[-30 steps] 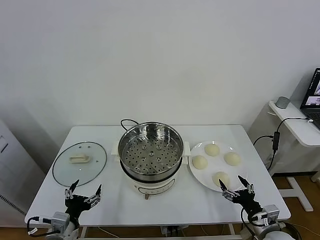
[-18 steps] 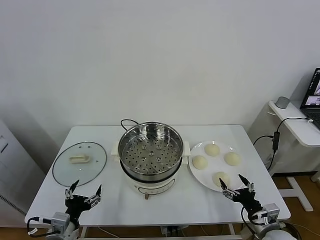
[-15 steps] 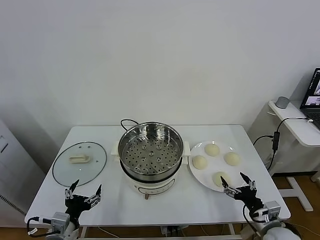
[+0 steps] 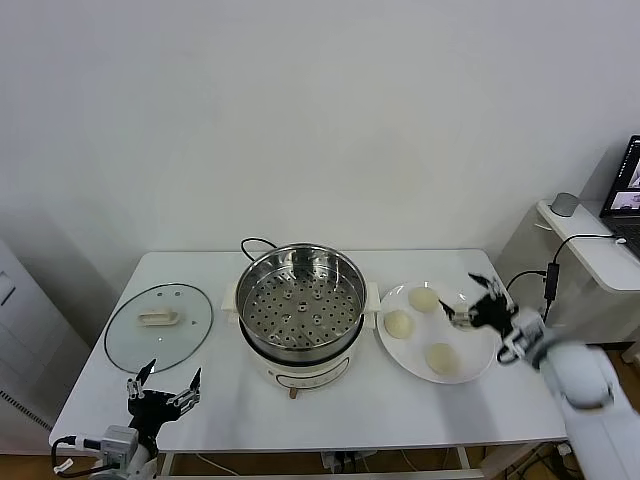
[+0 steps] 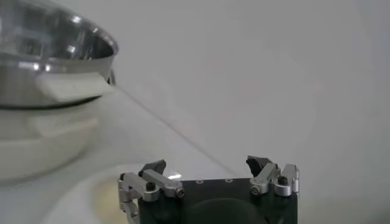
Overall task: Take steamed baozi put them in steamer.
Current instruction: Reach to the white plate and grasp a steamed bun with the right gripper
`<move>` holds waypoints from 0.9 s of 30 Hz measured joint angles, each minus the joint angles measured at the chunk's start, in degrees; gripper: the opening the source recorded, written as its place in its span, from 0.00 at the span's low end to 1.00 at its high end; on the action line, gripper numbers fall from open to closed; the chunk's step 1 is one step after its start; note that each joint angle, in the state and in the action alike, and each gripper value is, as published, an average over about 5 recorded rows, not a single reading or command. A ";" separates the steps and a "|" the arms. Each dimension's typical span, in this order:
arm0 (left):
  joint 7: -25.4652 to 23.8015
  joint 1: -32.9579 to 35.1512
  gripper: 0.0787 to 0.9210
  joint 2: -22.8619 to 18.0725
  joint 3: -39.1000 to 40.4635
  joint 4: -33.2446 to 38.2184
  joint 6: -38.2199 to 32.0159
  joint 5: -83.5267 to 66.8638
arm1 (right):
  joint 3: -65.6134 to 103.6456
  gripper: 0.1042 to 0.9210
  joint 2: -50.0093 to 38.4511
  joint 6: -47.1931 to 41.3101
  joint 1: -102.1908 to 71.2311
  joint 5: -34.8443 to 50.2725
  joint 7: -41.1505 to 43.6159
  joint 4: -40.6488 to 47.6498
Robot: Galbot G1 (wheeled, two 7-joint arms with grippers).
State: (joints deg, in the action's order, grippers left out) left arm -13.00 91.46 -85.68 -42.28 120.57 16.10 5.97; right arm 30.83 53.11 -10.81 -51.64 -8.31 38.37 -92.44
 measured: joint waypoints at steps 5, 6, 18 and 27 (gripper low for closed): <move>0.10 -0.01 0.88 -0.86 -0.55 0.06 -0.40 0.10 | -9.48 0.88 -1.48 2.68 14.79 -10.65 10.74 8.07; 0.14 0.00 0.88 -1.01 -0.64 0.08 -0.50 0.11 | -11.70 0.88 -1.62 3.30 17.67 -12.32 12.75 9.71; 0.79 1.02 0.88 -2.78 -0.92 0.53 -1.69 0.51 | -33.65 0.88 0.13 9.06 40.98 -24.81 29.20 27.42; 0.80 1.23 0.88 -2.94 -0.77 0.65 -1.86 0.91 | -36.60 0.88 4.49 13.09 45.13 -29.94 31.98 38.13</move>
State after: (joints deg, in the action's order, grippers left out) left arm -12.20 92.70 -88.62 -43.06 121.22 14.24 6.88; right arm -5.77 57.59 2.27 -6.51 -38.25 70.35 -54.31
